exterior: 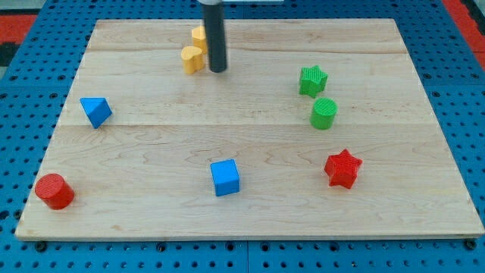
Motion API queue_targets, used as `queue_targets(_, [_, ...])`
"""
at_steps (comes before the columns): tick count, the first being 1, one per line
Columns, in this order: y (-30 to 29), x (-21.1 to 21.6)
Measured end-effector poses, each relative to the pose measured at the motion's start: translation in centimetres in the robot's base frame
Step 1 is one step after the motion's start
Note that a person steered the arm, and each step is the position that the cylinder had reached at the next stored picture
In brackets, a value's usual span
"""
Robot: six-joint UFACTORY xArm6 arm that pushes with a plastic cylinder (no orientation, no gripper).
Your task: Place the blue cube below the yellow heart
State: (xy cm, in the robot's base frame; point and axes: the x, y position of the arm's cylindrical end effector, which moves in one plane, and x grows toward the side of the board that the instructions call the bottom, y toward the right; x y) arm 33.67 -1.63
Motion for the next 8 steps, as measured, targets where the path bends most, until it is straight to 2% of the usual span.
queue_targets(1, [7.0, 6.4])
queue_targets(2, [8.3, 13.8])
queue_targets(3, [6.8, 20.6])
queue_targets(4, [6.5, 22.1])
queue_targets(6, [0.1, 22.3])
queue_targets(8, [-6.4, 16.8])
